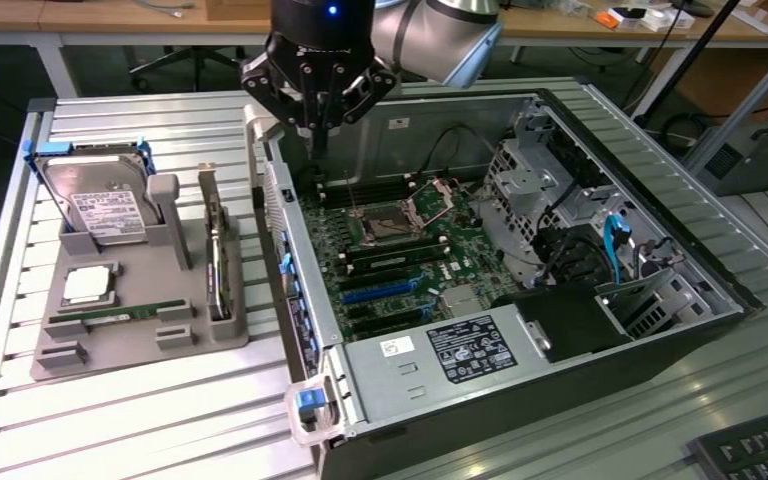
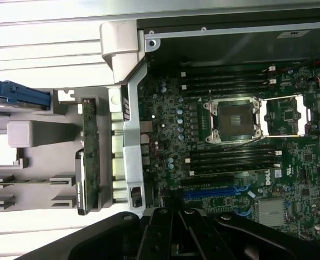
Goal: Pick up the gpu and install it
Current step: 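Reach for the gpu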
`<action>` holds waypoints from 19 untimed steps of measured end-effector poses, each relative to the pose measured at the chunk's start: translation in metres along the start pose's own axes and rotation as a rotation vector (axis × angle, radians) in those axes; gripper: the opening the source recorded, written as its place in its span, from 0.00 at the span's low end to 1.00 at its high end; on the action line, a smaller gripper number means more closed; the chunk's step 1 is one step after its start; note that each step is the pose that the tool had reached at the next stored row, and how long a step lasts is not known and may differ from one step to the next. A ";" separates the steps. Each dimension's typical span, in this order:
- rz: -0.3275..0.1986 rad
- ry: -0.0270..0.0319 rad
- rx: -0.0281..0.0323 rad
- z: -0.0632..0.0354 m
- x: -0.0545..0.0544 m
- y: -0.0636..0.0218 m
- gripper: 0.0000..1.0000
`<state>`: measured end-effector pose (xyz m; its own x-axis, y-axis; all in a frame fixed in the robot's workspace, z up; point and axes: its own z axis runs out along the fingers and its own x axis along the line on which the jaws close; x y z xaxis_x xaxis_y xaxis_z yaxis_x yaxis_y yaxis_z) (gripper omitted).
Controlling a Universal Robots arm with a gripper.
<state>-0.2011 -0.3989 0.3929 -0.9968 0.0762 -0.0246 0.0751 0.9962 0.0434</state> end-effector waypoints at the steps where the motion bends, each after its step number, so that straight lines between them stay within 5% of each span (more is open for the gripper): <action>1: 0.000 0.0000 0.0000 0.0000 0.001 -0.0001 0.11; 19: 0.000 0.0001 0.0000 -0.0001 0.006 -0.0005 0.11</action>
<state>-0.2076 -0.3990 0.3928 -0.9968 0.0761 -0.0245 0.0750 0.9962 0.0434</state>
